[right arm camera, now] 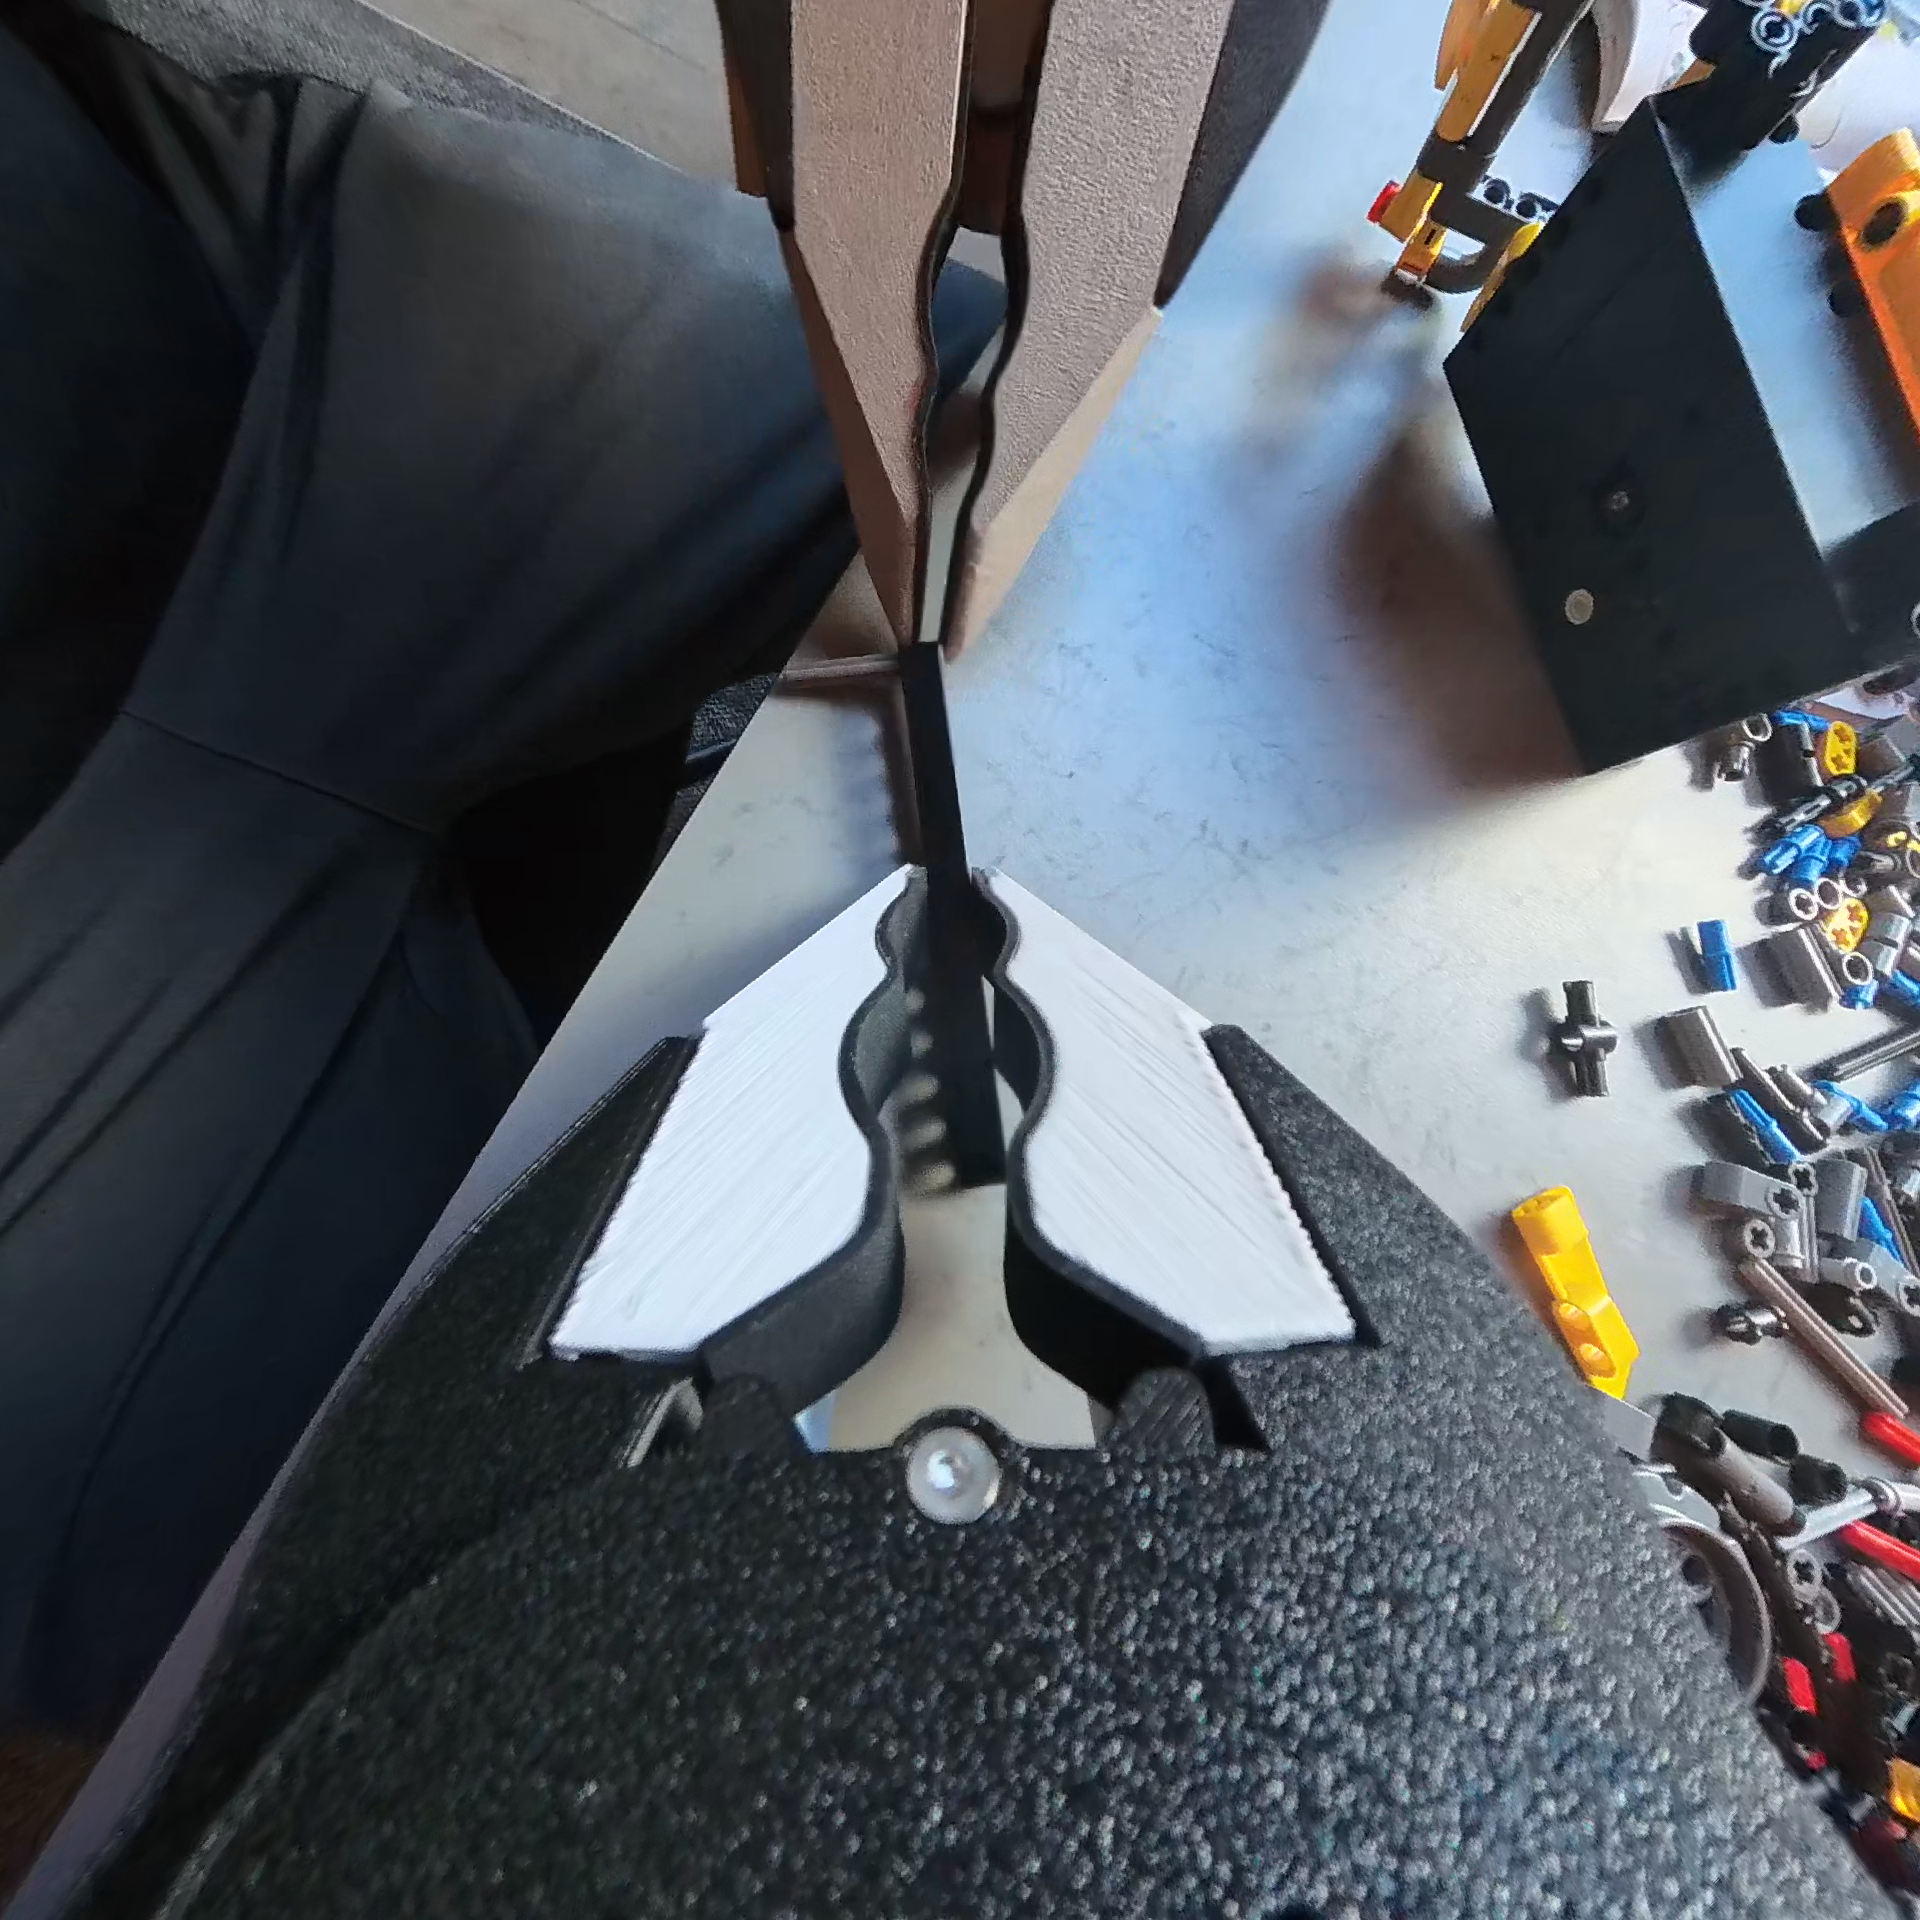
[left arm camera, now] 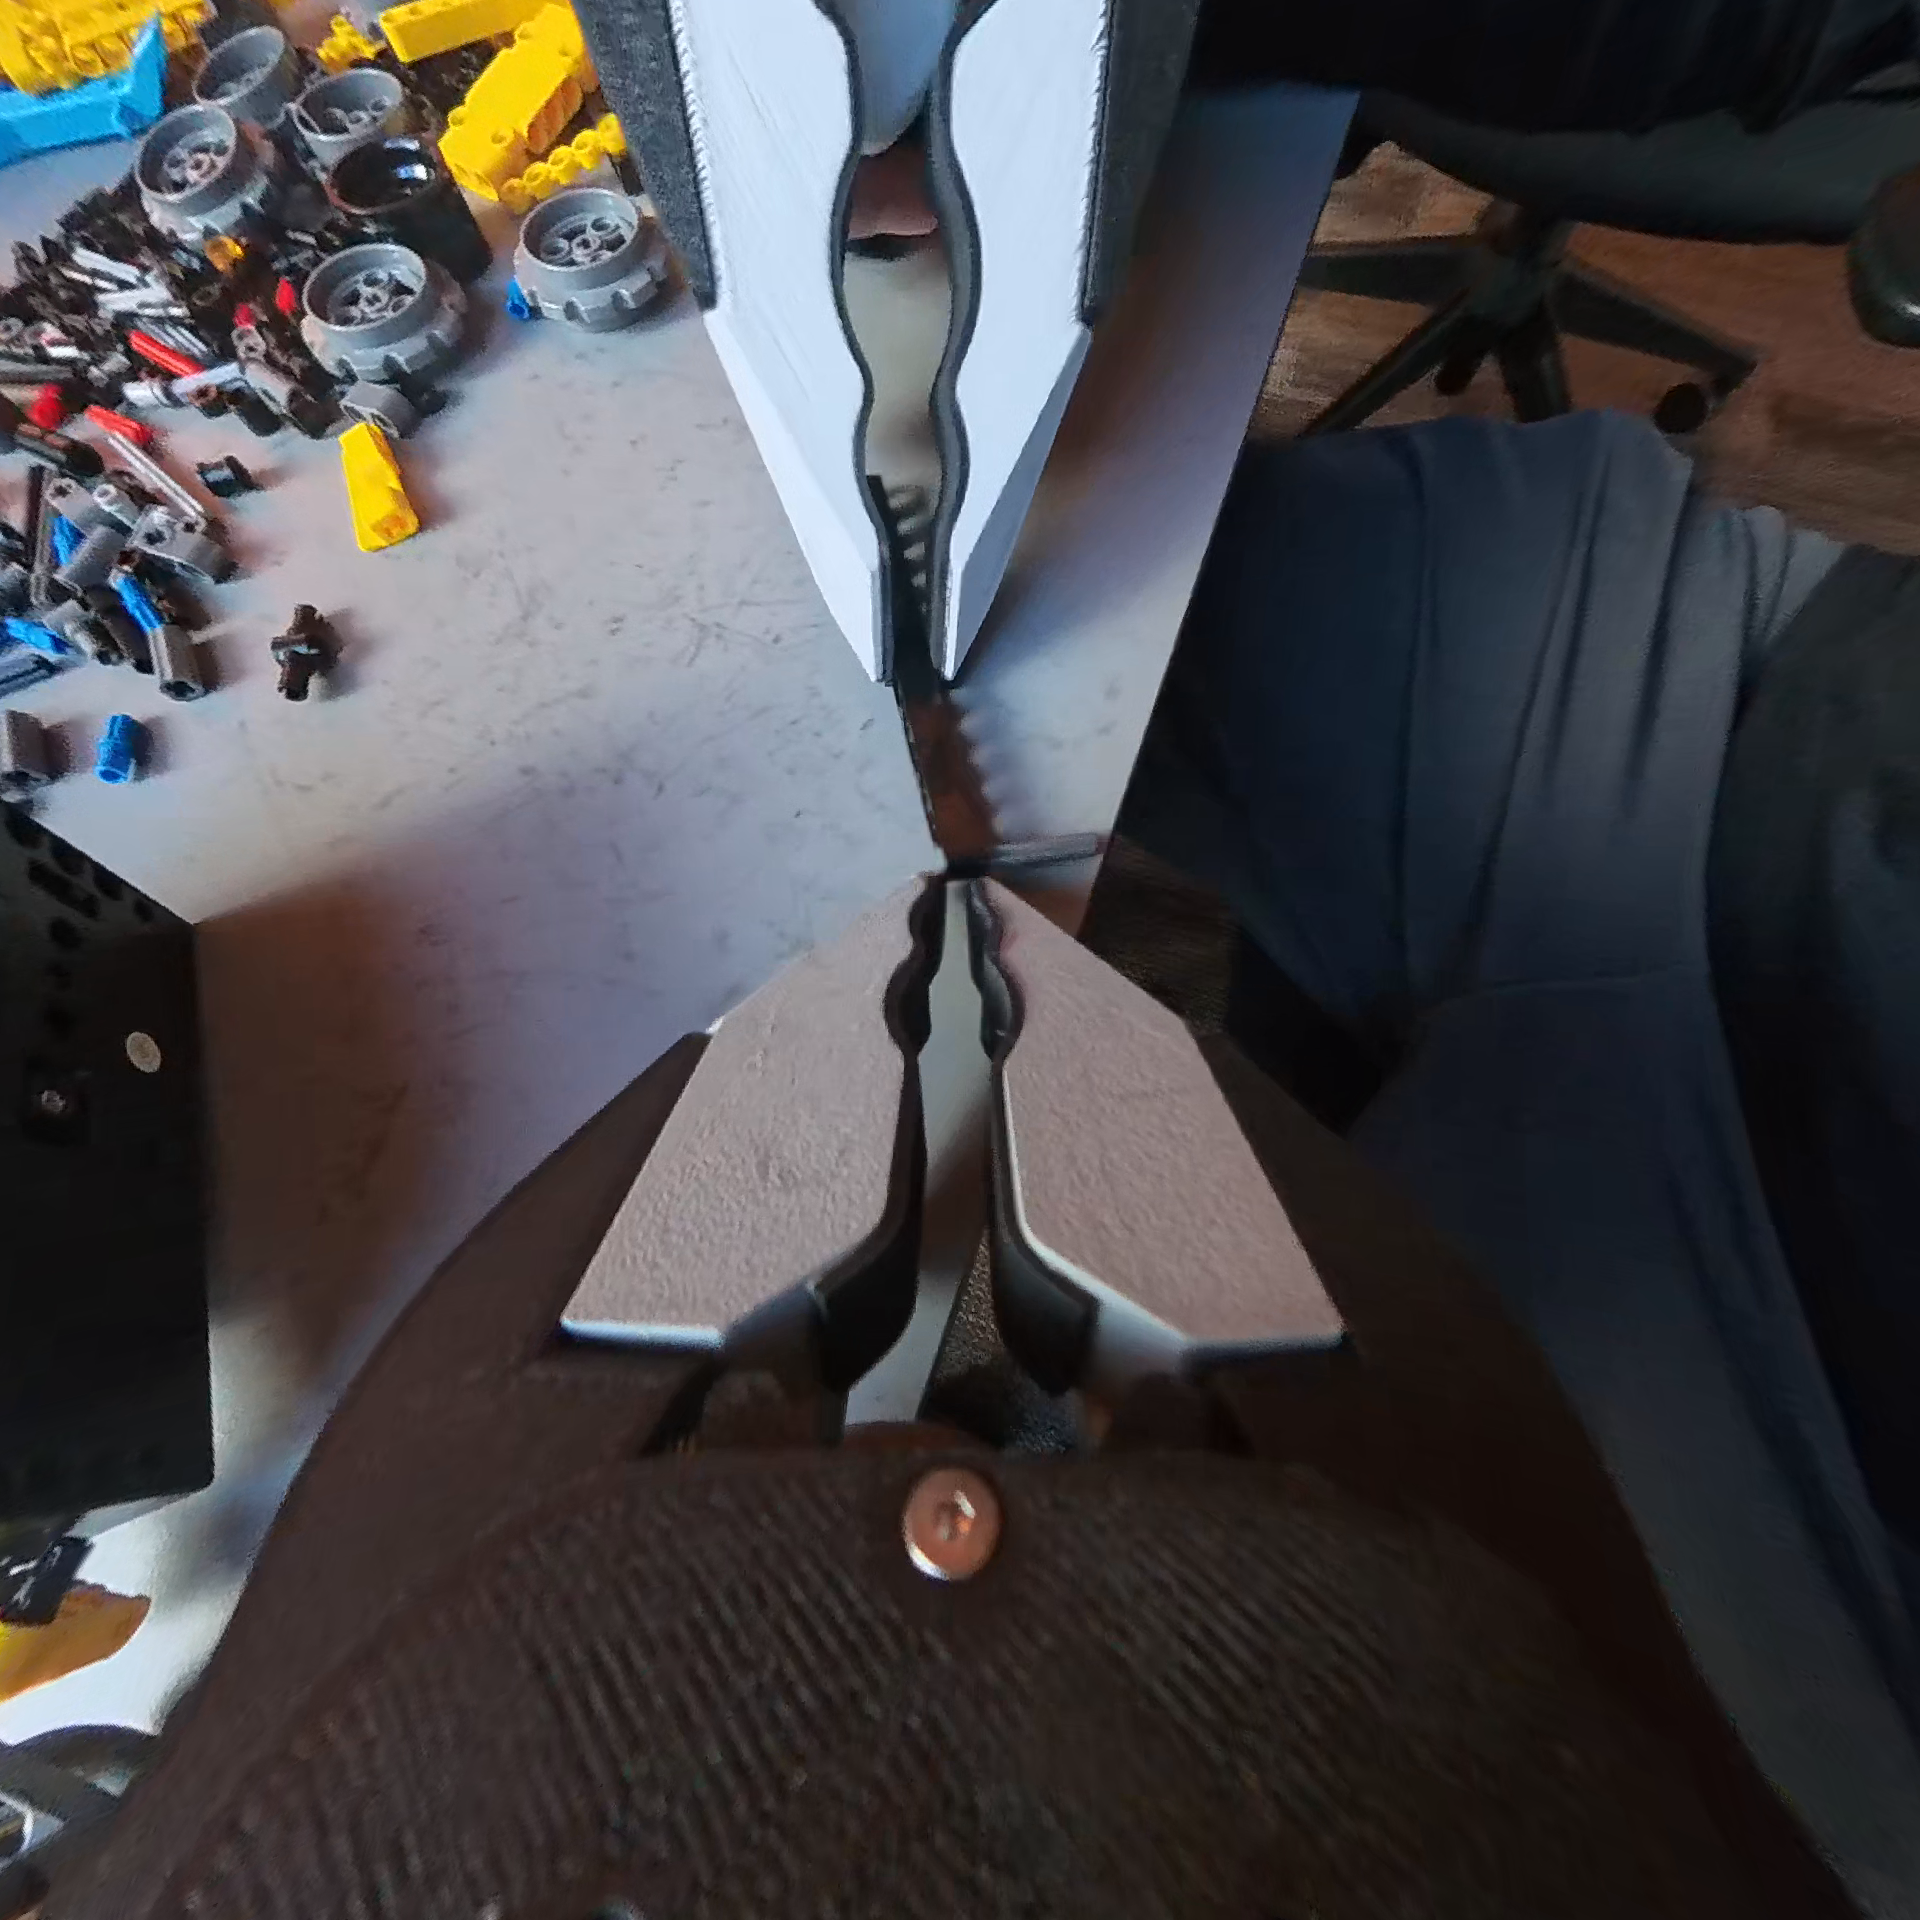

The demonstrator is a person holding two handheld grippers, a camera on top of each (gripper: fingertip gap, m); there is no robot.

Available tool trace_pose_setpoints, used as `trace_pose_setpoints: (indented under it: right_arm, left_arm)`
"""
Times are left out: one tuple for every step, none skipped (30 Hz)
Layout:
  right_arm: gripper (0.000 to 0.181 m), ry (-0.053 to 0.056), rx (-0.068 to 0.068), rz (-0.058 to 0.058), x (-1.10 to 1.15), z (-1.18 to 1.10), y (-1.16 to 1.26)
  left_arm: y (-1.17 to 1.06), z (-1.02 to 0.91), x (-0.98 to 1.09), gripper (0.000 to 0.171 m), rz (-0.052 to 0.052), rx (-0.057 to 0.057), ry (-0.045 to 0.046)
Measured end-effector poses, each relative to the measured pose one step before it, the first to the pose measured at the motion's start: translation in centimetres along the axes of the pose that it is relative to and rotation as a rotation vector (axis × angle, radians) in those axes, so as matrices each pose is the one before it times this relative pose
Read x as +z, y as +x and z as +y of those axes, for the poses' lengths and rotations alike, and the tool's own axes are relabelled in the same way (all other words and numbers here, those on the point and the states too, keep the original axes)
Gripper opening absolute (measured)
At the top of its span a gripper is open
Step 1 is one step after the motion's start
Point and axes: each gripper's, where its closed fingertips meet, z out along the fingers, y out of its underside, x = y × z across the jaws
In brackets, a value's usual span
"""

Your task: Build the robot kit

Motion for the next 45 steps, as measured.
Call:
trace_pose_setpoints:
  right_arm:
    - [0.007,0.0068,0.0093,-0.0039,-0.045,-0.088,0.031]
    - [0.007,0.0088,0.0075,-0.0002,-0.07,-0.112,0.082]
    - [0.007,0.0079,0.0051,0.001,-0.073,-0.102,0.057]
    - [0.007,0.0056,0.0031,-0.0018,-0.06,-0.077,-0.009]
    - [0.007,0.0029,0.0023,-0.0002,-0.028,-0.035,-0.004]
    - [0.007,-0.0001,0.0031,0.0025,-0.023,0.028,0.055]
    - [0.007,0.0006,0.0045,0.0025,-0.017,0.01,0.078]
    - [0.007,0.0042,0.0044,0.0029,-0.051,-0.041,0.091]
    - [0.007,0.0055,0.0049,0.0012,-0.051,-0.064,0.079]
    - [0.007,0.0054,0.004,0.0038,-0.041,-0.072,0.125]
    - [0.007,0.0062,0.0029,0.0065,-0.023,-0.102,0.207]
    - [0.007,0.0041,0.0042,0.0061,0.012,-0.091,0.253]
    - [0.007,-0.0006,0.0039,0.0065,0.089,-0.058,0.311]
    - [0.007,-0.0029,-0.0001,0.0072,0.132,-0.063,0.34]
    - [0.007,-0.0011,-0.0023,0.0074,0.173,-0.139,0.35]
    - [0.007,0.0034,0.0,0.008,0.206,-0.235,0.38]
    - [0.007,0.0085,0.0032,0.0048,0.225,-0.361,0.352]
    - [0.007,0.0117,0.003,0.0005,0.256,-0.452,0.275]
    - [0.007,0.0114,0.0009,-0.0004,0.275,-0.504,0.248]
    - [0.007,0.0084,-0.0008,-0.0012,0.289,-0.503,0.217]
    - [0.007,0.0063,-0.0029,-0.0005,0.281,-0.481,0.202]
    - [0.007,0.0064,-0.004,0.0011,0.267,-0.465,0.176]
    - [0.007,0.0085,-0.002,0.0017,0.244,-0.463,0.167]
    - [0.007,0.0085,0.0,0.0015,0.245,-0.419,0.162]
    - [0.007,0.0072,0.0017,0.0038,0.224,-0.345,0.22]
    - [0.007,0.006,0.0039,0.0066,0.201,-0.257,0.283]
    - [0.007,0.0036,0.0038,0.005,0.197,-0.18,0.264]
    - [0.007,0.0002,0.0016,0.0048,0.17,-0.076,0.233]
    - [0.007,-0.0019,-0.0012,0.005,0.148,-0.028,0.191]
    - [0.007,-0.0019,-0.003,0.004,0.137,-0.025,0.099]
    - [0.007,-0.0001,-0.0029,0.0001,0.153,-0.049,-0.007]
    - [0.007,0.002,-0.0001,-0.0052,0.195,-0.046,-0.084]
    - [0.007,-0.0001,0.0057,-0.0021,0.232,0.023,-0.008]
    - [0.007,-0.005,0.0063,0.0016,0.23,0.134,0.056]
    - [0.007,-0.0083,0.004,0.0011,0.219,0.19,0.047]
    - [0.007,-0.0084,0.0035,0.0033,0.183,0.195,0.106]
    - [0.007,-0.0063,0.0031,0.0009,0.111,0.142,0.09]
    - [0.007,-0.0023,0.0028,-0.0046,0.026,0.05,-0.019]
    - [0.007,0.0039,-0.0004,-0.0013,-0.037,-0.043,-0.007]
    - [0.007,0.0042,-0.0018,-0.0006,-0.055,-0.041,-0.035]
    - [0.007,0.0011,0.0007,-0.0021,-0.026,-0.006,-0.045]
    - [0.007,-0.0008,0.001,-0.003,0.017,0.022,-0.035]
    - [0.007,-0.0006,-0.0003,-0.004,0.007,0.0,-0.051]
    - [0.007,0.0009,-0.0003,-0.0027,-0.017,0.003,-0.041]
    - [0.007,0.0029,0.0,-0.0015,-0.043,-0.033,-0.028]
  left_arm:
    - [-0.05,-0.069,-0.081,0.0,-0.0107,0.0068,0.01026]
    - [-0.117,-0.06,-0.112,0.002,-0.0088,-0.0063,0.01175]
    - [-0.025,-0.111,-0.154,0.007,0.0025,-0.0174,0.01459]
    - [0.019,-0.192,-0.205,0.009,0.008,-0.0236,0.02005]
    - [0.037,-0.228,-0.244,0.011,0.0061,-0.0223,0.02249]
    - [-0.024,-0.216,-0.3,0.015,-0.0034,-0.0153,0.02405]
    - [-0.061,-0.113,-0.362,0.019,-0.0118,-0.0071,0.0215]
    - [-0.021,-0.005,-0.421,0.021,-0.013,-0.0027,0.01785]
    - [0.128,0.146,-0.474,0.022,-0.0052,-0.0006,0.01532]
    - [0.116,0.334,-0.528,0.022,-0.0062,0.004,0.00995]
    - [-0.038,0.476,-0.561,0.023,-0.0152,0.0088,0.0067]
    - [-0.101,0.508,-0.555,0.023,-0.0174,0.0087,0.0101]
    - [-0.121,0.426,-0.53,0.023,-0.015,0.0037,0.01798]
    - [-0.112,0.25,-0.429,0.022,-0.0097,-0.0057,0.02726]
    - [0.078,0.072,-0.343,0.022,0.0072,-0.0138,0.03148]
    - [0.175,-0.008,-0.262,0.022,0.0194,-0.0159,0.02512]
    - [0.113,0.03,-0.227,0.022,0.019,-0.0093,0.01219]
    - [-0.079,0.011,-0.236,0.022,0.0076,-0.0028,0.00411]
    - [-0.222,-0.016,-0.24,0.022,-0.0003,-0.0006,-0.00025]
    - [-0.372,-0.082,-0.25,0.022,-0.0094,-0.0003,0.00115]
    - [-0.286,-0.073,-0.231,0.022,-0.0044,0.0015,0.0036]
    - [-0.234,0.001,-0.193,0.022,-0.0013,-0.0003,0.00235]
    - [-0.245,0.134,-0.145,0.022,-0.0032,-0.0067,-0.00257]
    - [-0.085,0.163,-0.096,0.022,0.004,-0.0137,-0.007]
    - [0.07,0.044,-0.091,0.023,0.0105,-0.0143,-0.00447]
    - [0.088,-0.089,-0.135,0.023,0.0071,-0.0069,0.00374]
    - [0.074,-0.196,-0.168,0.023,0.0025,0.002,0.01312]
    - [0.056,-0.079,-0.15,0.022,0.0024,0.01,0.01259]
    - [-0.054,0.188,-0.103,0.021,0.0004,0.0184,0.00205]
    - [-0.198,0.426,-0.017,0.02,-0.0053,0.0264,-0.01177]
    - [-0.118,0.441,0.047,0.011,0.0034,0.0366,-0.01253]
    - [0.025,0.212,0.092,0.004,0.012,0.038,-0.00238]
    - [0.144,0.076,0.037,0.002,0.0162,0.02,-0.00745]
    - [0.242,-0.109,-0.012,0.007,0.0168,0.0043,-0.00076]
    - [0.106,-0.333,-0.069,0.012,0.0029,-0.0035,0.02219]
    - [-0.04,-0.381,-0.125,0.016,-0.0105,-0.0107,0.03345]
    - [0.106,-0.292,-0.166,0.02,0.0013,-0.0135,0.02704]
    - [0.167,-0.109,-0.179,0.019,0.0084,-0.006,0.01216]
    - [-0.199,-0.054,-0.169,0.019,-0.0132,0.0053,0.00513]
    - [-0.832,-0.065,-0.217,0.022,-0.0493,0.02,0.00619]
    - [-1.539,0.039,-0.255,0.023,-0.0835,0.0208,-0.00164]
    - [-1.54,0.206,-0.168,0.026,-0.0718,-0.0096,-0.01899]
    - [-0.427,-0.059,-0.071,0.032,0.0053,-0.0371,-0.00836]
    - [0.018,-0.259,-0.072,0.033,0.0287,-0.0521,0.00895]
    - [0.28,-0.33,-0.053,0.033,0.034,-0.0407,0.02227]
